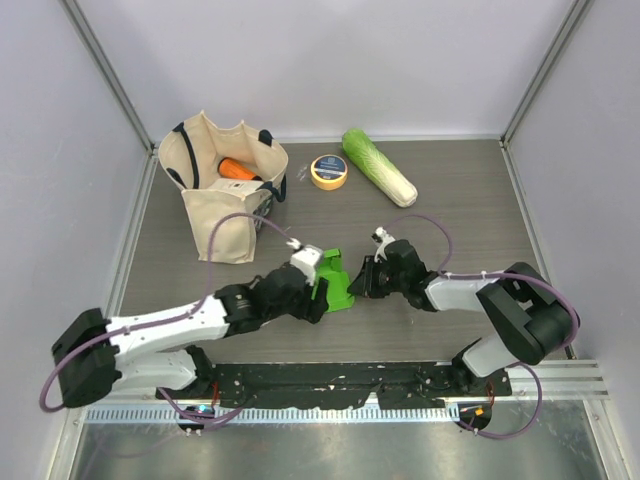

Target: Fold the paper box

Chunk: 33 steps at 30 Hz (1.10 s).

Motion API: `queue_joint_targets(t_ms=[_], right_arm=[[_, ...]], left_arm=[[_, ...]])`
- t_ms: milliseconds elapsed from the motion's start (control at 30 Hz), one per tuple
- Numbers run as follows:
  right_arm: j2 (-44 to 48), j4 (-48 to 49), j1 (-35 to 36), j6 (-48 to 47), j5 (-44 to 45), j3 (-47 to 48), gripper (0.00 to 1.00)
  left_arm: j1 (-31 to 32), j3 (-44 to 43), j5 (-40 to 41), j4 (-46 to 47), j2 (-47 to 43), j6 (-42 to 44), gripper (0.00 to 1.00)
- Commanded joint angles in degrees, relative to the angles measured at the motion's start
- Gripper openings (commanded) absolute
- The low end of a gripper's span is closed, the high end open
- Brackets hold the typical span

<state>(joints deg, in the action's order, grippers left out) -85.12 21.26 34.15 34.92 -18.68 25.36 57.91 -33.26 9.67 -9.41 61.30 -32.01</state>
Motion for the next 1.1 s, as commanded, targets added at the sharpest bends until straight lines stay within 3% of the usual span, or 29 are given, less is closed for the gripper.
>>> queue_joint_targets(t_ms=[0, 100, 233, 400, 600, 633, 767, 833, 867, 900, 967, 1033, 1067], right_arm=[[-0.31, -5.51, -0.84, 2.44, -0.22, 4.07, 0.13], [0.31, -11.66, -2.24, 2.7, -1.97, 6.88, 0.01], [-0.31, -18.08, -5.75, 4.1, -9.87, 9.17, 0.01], [-1.89, -20.03, -10.33, 5.86, -21.37, 9.97, 0.01], [-2.15, -20.73, -11.04, 7.79, -24.56, 10.58, 0.01], [-2.15, -20.29, -11.12, 8.41, -25.61, 10.5, 0.01], [-1.45, -19.94, -11.21, 9.99, -25.53, 10.93, 0.01], [-0.58, -20.9, -11.56, 10.0, -25.1, 11.55, 0.01], [-0.22, -20.9, -11.74, 9.73, -24.31, 12.51, 0.05], [0.13, -23.78, -12.0, 8.77, -23.43, 13.3, 0.2], [2.23, -27.21, -13.23, 4.13, -17.41, 16.01, 0.36], [6.08, -32.84, -14.37, -0.61, -10.63, 18.04, 0.57], [7.5, -34.25, -14.99, -1.86, -3.54, 19.71, 0.62]], left_arm=[[7.11, -11.27, 6.83, -4.56, 9.17, 10.64, 0.68], [11.51, -15.59, 13.6, -4.48, 16.91, 16.26, 0.73], [13.28, -19.82, 15.55, -4.21, 25.95, 22.33, 0.75], [15.39, -21.85, 19.85, -4.48, 30.19, 27.35, 0.77], [16.62, -23.61, 26.89, -4.57, 33.8, 29.81, 0.73], [16.71, -23.78, 27.15, -4.74, 34.15, 30.07, 0.71], [17.58, -26.15, 28.21, -7.46, 36.17, 30.87, 0.34], [17.94, -26.51, 27.16, -8.34, 35.39, 30.95, 0.26], [18.11, -26.77, 26.46, -8.52, 34.95, 30.69, 0.19], [18.12, -26.86, 25.84, -8.69, 33.99, 30.43, 0.16], [18.11, -27.99, 25.31, -10.09, 33.54, 28.85, 0.04], [17.94, -30.19, 24.87, -12.73, 33.1, 26.31, 0.0], [17.77, -31.25, 24.78, -13.7, 33.01, 24.9, 0.0]])
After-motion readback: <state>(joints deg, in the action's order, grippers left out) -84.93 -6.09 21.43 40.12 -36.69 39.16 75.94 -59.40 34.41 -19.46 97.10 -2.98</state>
